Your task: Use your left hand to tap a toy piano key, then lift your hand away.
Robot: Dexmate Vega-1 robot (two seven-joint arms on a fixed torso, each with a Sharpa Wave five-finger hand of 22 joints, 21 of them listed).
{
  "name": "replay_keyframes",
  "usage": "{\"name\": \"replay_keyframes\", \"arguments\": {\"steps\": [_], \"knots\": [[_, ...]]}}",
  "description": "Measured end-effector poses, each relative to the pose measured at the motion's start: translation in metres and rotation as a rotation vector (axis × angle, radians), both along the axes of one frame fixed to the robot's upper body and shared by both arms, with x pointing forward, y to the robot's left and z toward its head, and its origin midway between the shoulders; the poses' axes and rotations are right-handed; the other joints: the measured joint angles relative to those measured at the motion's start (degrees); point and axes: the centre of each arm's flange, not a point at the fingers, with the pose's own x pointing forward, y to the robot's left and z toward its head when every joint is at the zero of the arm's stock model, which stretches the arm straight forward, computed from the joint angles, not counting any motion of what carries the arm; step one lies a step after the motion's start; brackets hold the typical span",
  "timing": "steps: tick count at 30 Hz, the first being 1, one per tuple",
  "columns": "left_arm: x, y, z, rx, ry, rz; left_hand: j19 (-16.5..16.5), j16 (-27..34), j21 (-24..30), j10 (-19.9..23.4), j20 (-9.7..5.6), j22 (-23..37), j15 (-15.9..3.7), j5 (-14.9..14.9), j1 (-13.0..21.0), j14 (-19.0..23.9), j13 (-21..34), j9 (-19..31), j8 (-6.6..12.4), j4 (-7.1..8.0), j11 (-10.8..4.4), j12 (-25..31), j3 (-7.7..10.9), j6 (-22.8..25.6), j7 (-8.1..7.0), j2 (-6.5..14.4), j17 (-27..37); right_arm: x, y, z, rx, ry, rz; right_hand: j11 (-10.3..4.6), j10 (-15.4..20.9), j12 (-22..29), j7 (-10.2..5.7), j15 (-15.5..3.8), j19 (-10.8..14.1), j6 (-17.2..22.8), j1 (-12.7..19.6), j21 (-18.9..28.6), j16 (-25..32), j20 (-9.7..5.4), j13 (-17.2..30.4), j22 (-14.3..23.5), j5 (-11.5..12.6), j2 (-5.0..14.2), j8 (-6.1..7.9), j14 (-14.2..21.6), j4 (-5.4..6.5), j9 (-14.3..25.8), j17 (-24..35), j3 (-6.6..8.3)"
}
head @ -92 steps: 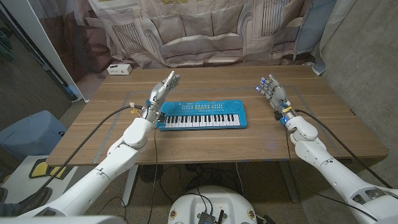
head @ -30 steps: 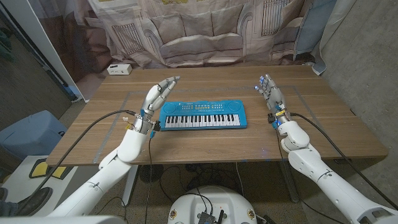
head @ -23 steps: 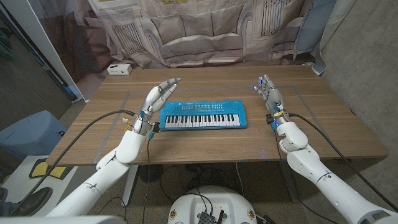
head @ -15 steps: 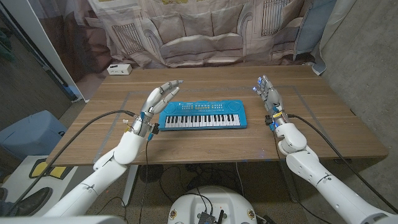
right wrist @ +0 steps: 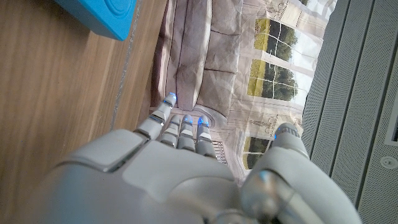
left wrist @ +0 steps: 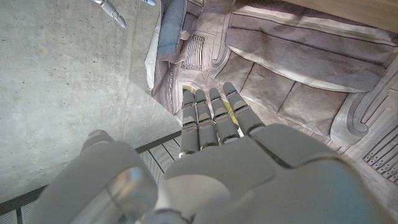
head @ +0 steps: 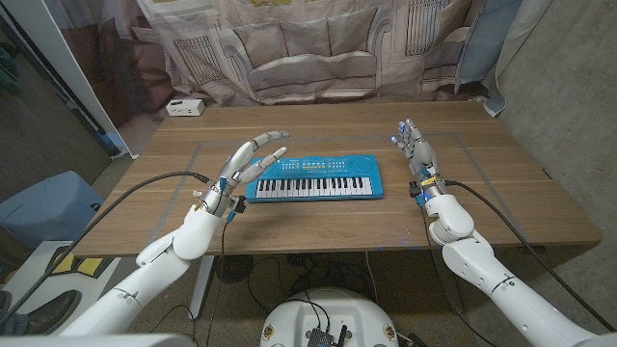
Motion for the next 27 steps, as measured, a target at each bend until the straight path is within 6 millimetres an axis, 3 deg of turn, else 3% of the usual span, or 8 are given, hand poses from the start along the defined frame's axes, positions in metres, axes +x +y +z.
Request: {"name": "replay_keyframes", "arguments": {"steps": [4,9,12,18,21,27], "knots": [[-0.001,-0.001,-0.002,0.029,-0.016,0.039,-0.7,-0.3,-0.4,-0.8,0.72,0.0,0.12,0.0,0.3,-0.9,0.0,0.0,-0.18,0.00,-0.02,-0.4,0.00,0.0,0.00,0.3,0.2,-0.002,0.000,-0.001,0.001,-0.002,-0.002,0.00,0.0,0.0,0.00,0.00,0.0,0.0,0.0,0.0,0.0,0.00,0.0,0.0,0.0,0.00,0.00,0.0,0.00,0.0,0.0,0.00],[-0.005,-0.002,-0.002,0.055,-0.029,0.076,-2.6,-0.9,-1.8,-2.9,4.07,0.1,0.25,0.0,0.3,-3.8,0.1,0.0,-0.84,-0.02,-0.19,-1.7,-0.15,0.0,0.00,0.3,0.3,-0.004,0.000,-0.001,0.001,-0.004,-0.003,0.00,0.0,-0.3,0.00,0.00,0.0,0.0,0.3,-0.3,-0.1,0.00,0.0,0.0,0.0,0.31,0.00,0.0,0.00,0.0,0.0,0.00],[-0.006,-0.002,-0.003,0.077,-0.032,0.112,-4.4,-1.1,-2.5,-4.8,5.28,0.3,0.58,0.0,0.3,-6.3,0.1,0.0,-0.99,0.32,0.08,-2.5,-0.79,0.2,-0.21,0.3,0.3,-0.005,0.000,-0.002,0.003,-0.004,-0.005,0.00,0.0,-0.3,0.00,0.34,0.0,0.0,0.3,-0.5,-0.4,0.00,0.0,0.0,0.0,0.31,0.00,-0.3,0.00,0.0,0.0,0.00],[-0.011,-0.005,-0.001,0.126,-0.042,0.175,-7.7,-1.1,-3.0,-10.3,5.11,0.3,1.80,0.0,-0.6,-11.1,0.1,0.3,-1.23,0.57,3.00,-3.8,-1.40,1.9,-0.02,0.4,0.3,-0.006,0.000,-0.003,0.005,-0.003,-0.008,0.24,-0.2,-0.5,0.00,0.41,-0.2,0.0,0.3,-0.9,-0.4,0.21,0.0,0.0,0.0,0.31,0.00,-0.4,0.00,0.0,0.0,0.00],[-0.015,-0.008,0.000,0.150,-0.052,0.194,-9.2,-1.5,-3.4,-12.6,4.93,0.3,2.23,0.0,-1.1,-13.1,0.0,0.3,-1.23,0.75,3.51,-4.3,-1.69,3.0,0.54,0.4,0.3,-0.007,0.000,-0.003,0.006,-0.003,-0.009,0.33,-0.3,-0.5,0.00,0.41,-0.2,0.0,0.3,-0.9,-0.4,0.21,0.0,0.0,0.0,0.31,0.00,-0.4,0.00,0.0,0.0,0.00],[-0.018,-0.012,0.003,0.190,-0.062,0.228,-11.2,-1.5,-3.4,-16.2,5.26,0.3,3.13,0.0,-1.4,-16.0,0.0,0.3,-0.34,1.31,3.71,-4.3,-2.25,6.9,3.21,0.8,0.3,-0.008,-0.001,-0.005,0.006,-0.001,-0.011,0.33,-0.3,-0.5,0.32,0.41,-0.2,0.3,0.3,-0.9,-0.4,0.21,0.0,0.0,0.0,0.31,0.00,-0.4,0.00,0.0,0.0,0.00]]}}
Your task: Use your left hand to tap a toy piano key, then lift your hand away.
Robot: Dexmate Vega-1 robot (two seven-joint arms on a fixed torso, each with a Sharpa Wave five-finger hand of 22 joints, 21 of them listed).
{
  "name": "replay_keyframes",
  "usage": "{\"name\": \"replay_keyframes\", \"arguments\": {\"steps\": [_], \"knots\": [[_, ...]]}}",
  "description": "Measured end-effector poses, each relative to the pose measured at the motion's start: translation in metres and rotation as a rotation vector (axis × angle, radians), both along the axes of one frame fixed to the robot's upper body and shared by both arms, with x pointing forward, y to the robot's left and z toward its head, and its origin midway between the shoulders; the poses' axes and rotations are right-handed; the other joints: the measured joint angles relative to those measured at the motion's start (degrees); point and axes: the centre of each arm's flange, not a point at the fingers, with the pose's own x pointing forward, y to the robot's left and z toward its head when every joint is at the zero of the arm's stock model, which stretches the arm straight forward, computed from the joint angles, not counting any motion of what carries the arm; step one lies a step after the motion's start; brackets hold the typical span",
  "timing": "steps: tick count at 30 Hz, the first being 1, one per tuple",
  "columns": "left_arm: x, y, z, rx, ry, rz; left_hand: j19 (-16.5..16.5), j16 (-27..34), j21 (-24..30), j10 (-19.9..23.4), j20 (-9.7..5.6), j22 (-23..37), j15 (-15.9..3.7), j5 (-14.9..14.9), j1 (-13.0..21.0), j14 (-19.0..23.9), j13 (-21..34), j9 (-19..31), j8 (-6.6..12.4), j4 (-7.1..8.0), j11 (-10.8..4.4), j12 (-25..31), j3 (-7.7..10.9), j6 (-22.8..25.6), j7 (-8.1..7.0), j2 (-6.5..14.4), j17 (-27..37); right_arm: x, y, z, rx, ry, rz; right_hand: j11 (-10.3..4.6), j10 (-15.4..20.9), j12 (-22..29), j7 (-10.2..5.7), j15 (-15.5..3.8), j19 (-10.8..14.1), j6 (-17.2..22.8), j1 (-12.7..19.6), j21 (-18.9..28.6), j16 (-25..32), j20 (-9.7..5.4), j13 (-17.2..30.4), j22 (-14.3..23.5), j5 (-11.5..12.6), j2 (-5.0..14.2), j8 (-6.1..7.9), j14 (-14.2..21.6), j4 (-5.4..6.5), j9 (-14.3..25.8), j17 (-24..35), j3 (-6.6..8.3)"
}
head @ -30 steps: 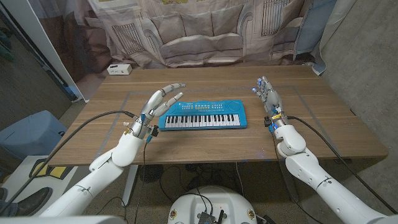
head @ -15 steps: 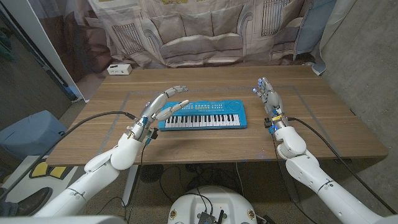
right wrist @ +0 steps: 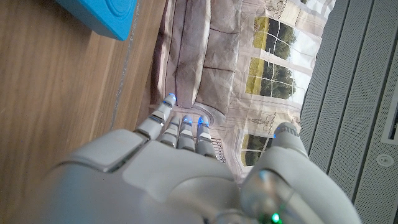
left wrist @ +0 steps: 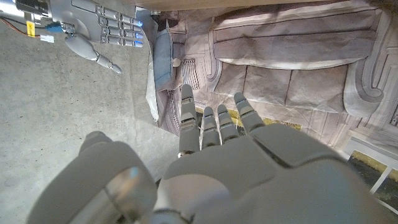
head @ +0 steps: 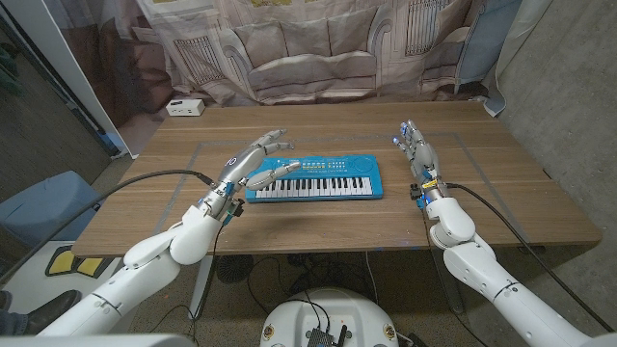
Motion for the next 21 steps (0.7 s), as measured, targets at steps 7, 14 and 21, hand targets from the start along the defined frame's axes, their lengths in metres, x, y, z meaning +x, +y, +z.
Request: {"name": "replay_keyframes", "arguments": {"steps": [7,14,21], "knots": [[-0.003,-0.005,0.004,0.047,-0.004,0.043,-2.2,0.0,0.0,-2.9,0.17,0.0,-0.03,0.0,-1.2,-2.4,-0.3,-0.2,0.83,0.47,-1.06,0.0,-0.95,5.1,1.82,0.1,0.0,0.000,-0.001,0.000,-0.002,0.004,-0.002,0.00,0.0,0.0,0.00,0.00,0.0,0.0,-0.2,-0.1,0.0,0.00,0.0,0.0,0.0,0.23,0.00,0.0,0.00,0.0,0.0,0.00],[-0.007,-0.012,0.011,0.100,0.001,0.072,-3.0,0.3,0.0,-3.9,0.64,0.0,-0.57,0.4,-1.8,-2.9,-0.3,-0.2,0.84,0.79,-0.65,0.0,-1.27,5.7,1.80,0.1,0.0,0.000,-0.003,0.000,-0.003,0.007,-0.002,0.00,0.0,0.0,0.00,0.31,0.0,0.0,-0.2,-0.4,0.0,0.00,0.0,0.0,0.0,0.23,0.00,-0.3,0.00,0.0,0.0,0.00],[-0.007,-0.019,0.023,0.166,0.027,0.116,-5.6,0.3,0.0,-5.2,0.81,0.0,0.21,0.4,-2.3,-5.1,-0.3,-0.1,-0.27,1.03,-0.64,0.0,-1.99,5.0,2.03,0.1,0.0,0.001,-0.004,0.000,-0.002,0.010,0.001,0.00,0.0,0.0,0.00,0.31,0.0,0.0,-0.2,-0.4,0.0,0.00,0.3,0.0,0.0,0.23,0.00,-0.3,-0.23,0.0,0.0,-0.23]]}}
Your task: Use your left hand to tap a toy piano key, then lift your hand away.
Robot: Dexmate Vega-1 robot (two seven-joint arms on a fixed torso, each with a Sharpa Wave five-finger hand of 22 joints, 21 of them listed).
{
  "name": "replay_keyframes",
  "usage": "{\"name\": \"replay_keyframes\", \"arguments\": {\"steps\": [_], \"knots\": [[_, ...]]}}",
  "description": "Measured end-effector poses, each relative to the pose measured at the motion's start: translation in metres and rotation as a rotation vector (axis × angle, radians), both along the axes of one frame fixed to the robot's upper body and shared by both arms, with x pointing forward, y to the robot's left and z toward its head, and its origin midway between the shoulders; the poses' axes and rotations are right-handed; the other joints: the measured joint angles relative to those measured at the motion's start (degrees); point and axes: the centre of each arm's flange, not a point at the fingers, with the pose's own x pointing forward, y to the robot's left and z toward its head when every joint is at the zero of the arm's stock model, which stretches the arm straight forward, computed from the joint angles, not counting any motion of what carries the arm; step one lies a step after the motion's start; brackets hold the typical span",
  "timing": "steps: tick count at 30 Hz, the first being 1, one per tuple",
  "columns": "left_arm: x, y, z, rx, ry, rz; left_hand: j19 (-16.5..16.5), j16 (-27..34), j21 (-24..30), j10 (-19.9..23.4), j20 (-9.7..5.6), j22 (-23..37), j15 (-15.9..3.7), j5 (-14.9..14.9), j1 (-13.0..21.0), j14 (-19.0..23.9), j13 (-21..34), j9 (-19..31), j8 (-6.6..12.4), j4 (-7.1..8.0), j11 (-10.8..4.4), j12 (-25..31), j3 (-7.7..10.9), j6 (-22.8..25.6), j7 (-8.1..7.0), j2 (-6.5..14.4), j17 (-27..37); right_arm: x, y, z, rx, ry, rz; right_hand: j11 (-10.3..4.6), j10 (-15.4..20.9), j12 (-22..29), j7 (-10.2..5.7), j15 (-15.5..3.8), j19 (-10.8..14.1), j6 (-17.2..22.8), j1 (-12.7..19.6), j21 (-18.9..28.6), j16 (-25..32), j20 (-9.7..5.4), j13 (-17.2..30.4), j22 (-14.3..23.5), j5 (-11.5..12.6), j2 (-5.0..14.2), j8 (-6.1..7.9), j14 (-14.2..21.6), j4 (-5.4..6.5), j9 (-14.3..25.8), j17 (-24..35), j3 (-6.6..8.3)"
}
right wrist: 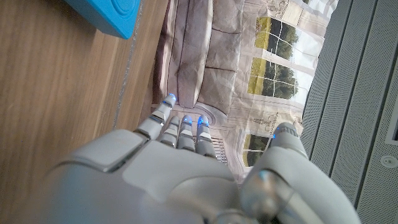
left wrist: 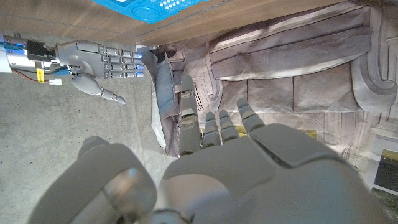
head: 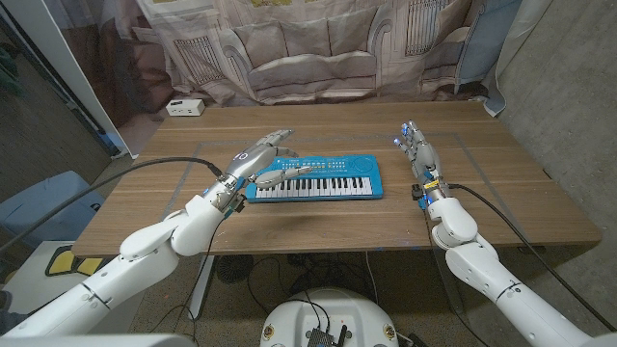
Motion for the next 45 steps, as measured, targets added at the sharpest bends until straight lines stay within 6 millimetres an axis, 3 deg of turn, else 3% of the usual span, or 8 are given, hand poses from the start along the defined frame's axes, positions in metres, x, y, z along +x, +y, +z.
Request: {"name": "replay_keyframes", "arguments": {"steps": [7,22,34,45], "knots": [[-0.001,-0.005,0.011,0.061,0.039,0.035,-3.0,0.0,-0.2,-1.9,0.01,0.0,1.35,0.3,-0.3,-2.5,0.0,0.0,-0.82,-0.08,0.10,0.0,-0.71,-1.4,0.17,-0.3,0.0,0.003,-0.002,0.001,0.000,0.002,0.004,0.00,0.0,0.0,0.21,0.00,0.0,0.2,0.0,0.0,0.0,0.00,0.0,0.3,0.0,0.00,0.00,0.0,0.00,0.0,-0.3,0.00],[-0.005,-0.018,0.027,0.173,0.091,0.097,-6.6,0.0,-0.2,-3.7,0.09,0.0,1.17,0.5,-1.0,-5.2,0.0,0.0,-0.82,0.39,-0.30,0.0,-1.18,-1.5,0.08,-0.3,0.0,0.011,-0.001,0.003,0.012,-0.007,0.016,0.00,0.0,0.0,0.30,-0.01,0.0,0.3,0.0,-0.6,0.0,0.00,0.0,0.3,0.0,0.00,0.00,0.0,0.00,0.0,-0.3,0.00],[-0.003,-0.027,0.026,0.262,0.119,0.175,-9.7,0.0,-0.2,-4.5,-0.07,0.0,0.67,0.7,-1.1,-7.8,0.0,0.0,-0.82,0.62,-1.13,0.3,-1.89,-1.5,0.08,-0.3,0.0,0.016,-0.003,0.005,0.014,-0.007,0.024,0.00,0.0,0.0,0.30,-0.01,0.0,0.3,-0.2,-0.7,0.0,0.00,0.0,0.3,0.0,0.23,0.00,0.0,0.00,0.0,-0.3,0.00],[-0.002,-0.036,0.023,0.307,0.136,0.194,-10.6,0.0,-0.2,-4.5,0.03,0.0,0.67,0.7,-1.3,-8.4,0.0,0.0,-0.81,0.64,-1.13,0.5,-1.90,-1.3,0.30,0.0,0.0,0.016,-0.010,0.006,0.013,-0.007,0.026,0.00,0.0,0.0,0.30,-0.01,0.0,0.3,-0.2,-0.8,0.0,0.00,0.0,0.2,0.0,0.23,0.00,0.0,0.00,0.0,-0.3,0.01]]}}
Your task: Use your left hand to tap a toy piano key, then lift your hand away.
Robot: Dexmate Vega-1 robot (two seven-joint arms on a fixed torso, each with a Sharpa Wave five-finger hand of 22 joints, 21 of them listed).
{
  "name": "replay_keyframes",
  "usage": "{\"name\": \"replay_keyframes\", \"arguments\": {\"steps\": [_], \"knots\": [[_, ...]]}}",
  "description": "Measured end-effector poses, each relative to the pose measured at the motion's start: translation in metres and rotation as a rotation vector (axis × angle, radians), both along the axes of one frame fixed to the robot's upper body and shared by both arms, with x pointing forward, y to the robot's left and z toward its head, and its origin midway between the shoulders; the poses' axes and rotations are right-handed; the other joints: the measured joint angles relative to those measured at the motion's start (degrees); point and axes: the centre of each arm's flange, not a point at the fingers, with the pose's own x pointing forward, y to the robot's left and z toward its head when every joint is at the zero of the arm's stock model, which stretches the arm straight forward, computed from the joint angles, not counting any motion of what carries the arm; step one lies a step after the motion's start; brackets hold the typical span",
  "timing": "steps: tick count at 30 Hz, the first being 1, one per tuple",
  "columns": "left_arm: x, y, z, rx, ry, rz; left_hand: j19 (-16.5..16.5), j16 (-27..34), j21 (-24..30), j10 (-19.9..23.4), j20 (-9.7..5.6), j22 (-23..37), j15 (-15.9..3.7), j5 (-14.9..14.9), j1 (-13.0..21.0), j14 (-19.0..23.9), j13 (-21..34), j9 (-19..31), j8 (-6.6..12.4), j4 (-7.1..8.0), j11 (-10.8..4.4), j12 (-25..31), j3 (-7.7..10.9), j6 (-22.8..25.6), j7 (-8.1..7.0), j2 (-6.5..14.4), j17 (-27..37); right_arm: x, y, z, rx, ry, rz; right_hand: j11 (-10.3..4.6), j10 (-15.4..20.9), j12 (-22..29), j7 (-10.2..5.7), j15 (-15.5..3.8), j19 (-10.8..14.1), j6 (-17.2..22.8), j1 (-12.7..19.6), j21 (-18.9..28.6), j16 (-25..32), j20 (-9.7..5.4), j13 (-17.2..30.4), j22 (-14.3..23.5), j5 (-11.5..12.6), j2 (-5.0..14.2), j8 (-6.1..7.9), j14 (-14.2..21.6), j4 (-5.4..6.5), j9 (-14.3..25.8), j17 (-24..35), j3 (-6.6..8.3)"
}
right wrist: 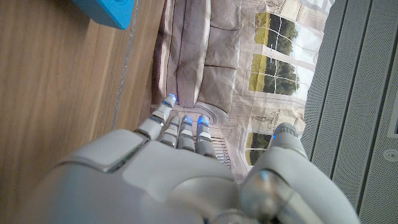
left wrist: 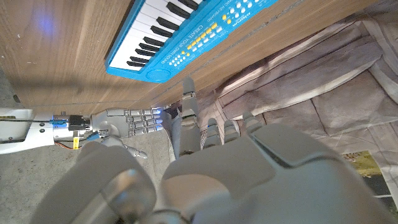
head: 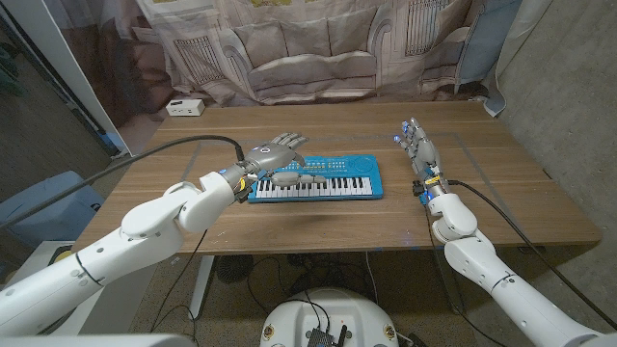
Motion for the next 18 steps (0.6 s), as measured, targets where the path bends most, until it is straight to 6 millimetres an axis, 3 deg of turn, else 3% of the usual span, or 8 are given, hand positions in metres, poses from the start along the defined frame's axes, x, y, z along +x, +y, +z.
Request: {"name": "replay_keyframes", "arguments": {"steps": [18], "knots": [[0.014,-0.012,-0.006,0.034,0.096,-0.004,-1.3,0.0,0.0,-1.2,-0.14,0.0,0.41,0.2,-0.3,-1.0,0.0,0.0,-0.21,0.22,0.61,0.0,-0.70,-0.2,-0.23,0.3,0.0,-0.009,-0.011,-0.004,0.000,0.005,-0.014,0.00,0.0,0.0,-0.21,0.00,0.2,0.2,0.0,-0.2,0.0,0.21,0.0,0.0,0.0,0.00,0.00,0.0,0.00,0.0,0.0,0.00]]}}
